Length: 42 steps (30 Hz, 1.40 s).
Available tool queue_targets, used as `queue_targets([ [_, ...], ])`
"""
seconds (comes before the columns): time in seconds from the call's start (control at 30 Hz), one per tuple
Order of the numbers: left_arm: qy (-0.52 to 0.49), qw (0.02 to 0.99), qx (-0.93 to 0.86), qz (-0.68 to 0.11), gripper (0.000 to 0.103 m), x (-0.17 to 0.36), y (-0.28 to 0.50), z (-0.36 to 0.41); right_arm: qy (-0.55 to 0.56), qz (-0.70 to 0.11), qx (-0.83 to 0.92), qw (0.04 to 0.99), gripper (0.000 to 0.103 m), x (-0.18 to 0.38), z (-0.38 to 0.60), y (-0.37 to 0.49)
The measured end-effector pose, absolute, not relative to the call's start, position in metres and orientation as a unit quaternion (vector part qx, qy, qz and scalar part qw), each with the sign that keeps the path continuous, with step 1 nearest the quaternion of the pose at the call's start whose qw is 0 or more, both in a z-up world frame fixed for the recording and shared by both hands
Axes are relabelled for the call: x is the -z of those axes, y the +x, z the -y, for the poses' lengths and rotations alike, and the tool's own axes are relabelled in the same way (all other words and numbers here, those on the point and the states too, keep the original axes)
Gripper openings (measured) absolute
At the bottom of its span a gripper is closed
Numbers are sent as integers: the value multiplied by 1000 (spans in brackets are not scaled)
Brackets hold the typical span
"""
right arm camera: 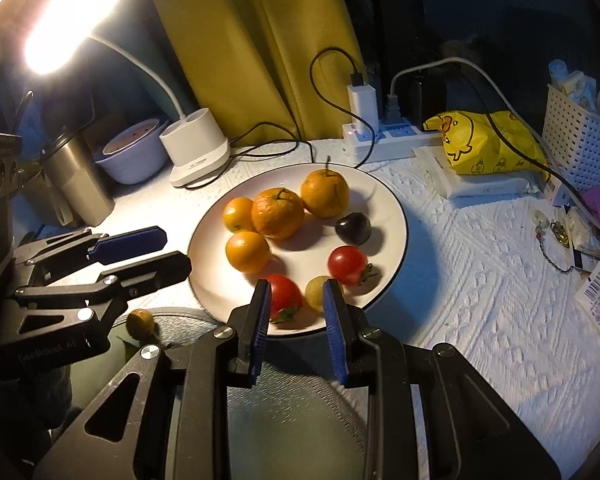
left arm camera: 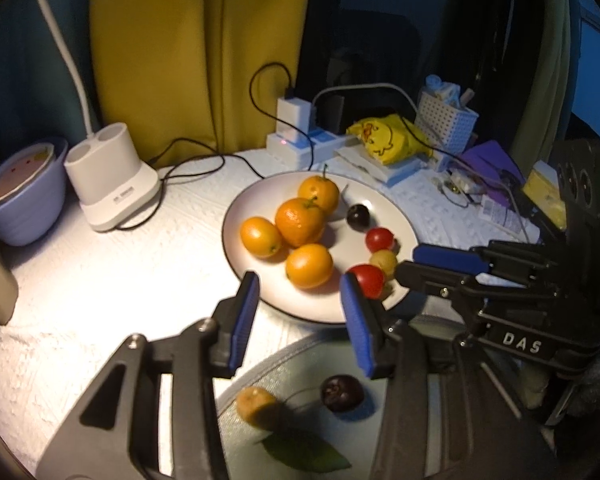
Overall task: Organize fruits
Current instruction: 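Move both open tools back over the fruit board, then grasp a small yellow-green fruit with the left tool while the right tool grasps a dark cherry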
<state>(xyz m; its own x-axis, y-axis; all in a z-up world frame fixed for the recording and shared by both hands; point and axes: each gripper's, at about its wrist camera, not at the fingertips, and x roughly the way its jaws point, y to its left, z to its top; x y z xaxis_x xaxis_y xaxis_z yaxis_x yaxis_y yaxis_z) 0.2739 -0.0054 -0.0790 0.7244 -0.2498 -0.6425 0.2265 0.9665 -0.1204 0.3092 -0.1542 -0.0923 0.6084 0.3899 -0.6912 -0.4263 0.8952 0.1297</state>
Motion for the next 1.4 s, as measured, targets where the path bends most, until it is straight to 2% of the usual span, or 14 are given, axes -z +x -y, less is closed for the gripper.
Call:
queue_targets([
  [0.8,-47,933,107,-342,44,84,204,-43,-58,-375,-247,892,28,81,109,252],
  [1.4,-55,921,113,-369,44,110,205,-50,-68,-411,-261,871,30,113,87,249],
])
